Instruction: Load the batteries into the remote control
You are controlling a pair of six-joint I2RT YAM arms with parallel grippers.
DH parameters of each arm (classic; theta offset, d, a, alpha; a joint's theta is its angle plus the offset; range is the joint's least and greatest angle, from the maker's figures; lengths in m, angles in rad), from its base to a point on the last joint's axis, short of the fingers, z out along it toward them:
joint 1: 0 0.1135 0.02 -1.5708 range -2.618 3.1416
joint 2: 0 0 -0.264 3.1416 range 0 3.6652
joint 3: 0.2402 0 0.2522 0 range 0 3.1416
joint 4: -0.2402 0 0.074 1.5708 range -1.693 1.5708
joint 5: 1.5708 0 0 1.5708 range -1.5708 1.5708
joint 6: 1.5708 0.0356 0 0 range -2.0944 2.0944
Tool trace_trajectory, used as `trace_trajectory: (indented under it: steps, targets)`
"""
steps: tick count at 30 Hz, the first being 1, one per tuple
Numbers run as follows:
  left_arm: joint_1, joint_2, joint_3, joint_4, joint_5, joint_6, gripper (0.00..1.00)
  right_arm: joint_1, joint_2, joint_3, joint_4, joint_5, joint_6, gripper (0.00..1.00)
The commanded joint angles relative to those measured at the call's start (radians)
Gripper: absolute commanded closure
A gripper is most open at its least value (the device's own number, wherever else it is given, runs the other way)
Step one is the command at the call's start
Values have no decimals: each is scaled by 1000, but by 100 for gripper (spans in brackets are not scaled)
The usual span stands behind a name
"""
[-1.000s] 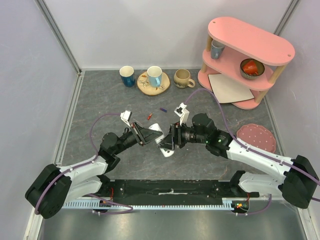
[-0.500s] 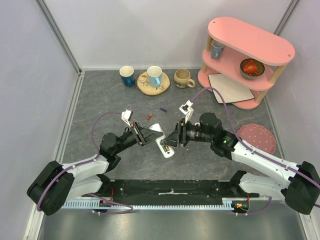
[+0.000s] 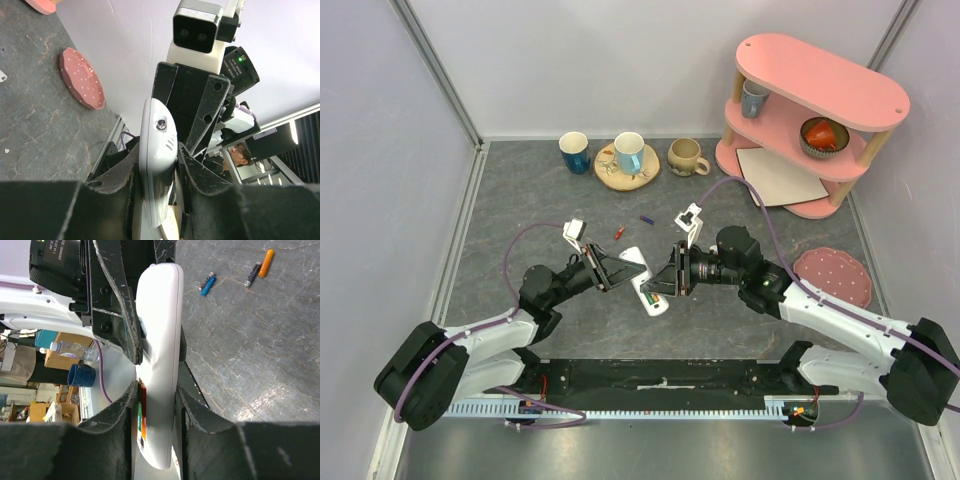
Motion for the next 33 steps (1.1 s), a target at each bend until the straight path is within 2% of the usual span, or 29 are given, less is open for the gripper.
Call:
trace_trajectory:
  steps: [1, 4, 7, 8, 10, 11, 14, 21, 24, 26, 30, 31, 33]
  targets:
    - [3, -10, 44, 104, 21, -36, 98, -3, 19, -16, 1, 2, -12, 68]
    - [3, -12, 44, 104, 21, -36, 98, -3, 26, -16, 0, 10, -11, 76]
    - [3, -12, 44, 104, 23, -37, 98, -3, 34, -15, -5, 10, -11, 75]
    - [3, -12, 44, 104, 23, -36, 98, -3, 34, -13, -5, 16, -9, 72]
    - [3, -13, 44, 99, 26, -31, 98, -3, 28, -7, -8, 22, -8, 57]
    - [3, -13, 43, 96, 24, -26, 98, -3, 28, -4, -15, 31, -6, 46]
    - [3, -13, 35, 91, 23, -20, 98, -6, 23, 14, -34, 45, 0, 33]
    - [3, -12, 21, 70, 20, -2, 98, -23, -26, 56, -51, 66, 17, 18]
    - [3, -12, 17, 58, 18, 13, 98, -52, -79, 116, -103, 77, -18, 12]
    - [3, -12, 12, 41, 18, 26, 98, -82, -107, 181, -196, 97, -58, 9]
    - [3, -6, 1, 32, 14, 37, 98, -112, -173, 264, -429, 348, -255, 7]
    - [3, -7, -2, 32, 12, 37, 98, -110, -178, 266, -501, 500, -280, 8]
    - [3, -19, -14, 33, 9, 37, 98, -110, -166, 245, -566, 656, -302, 9]
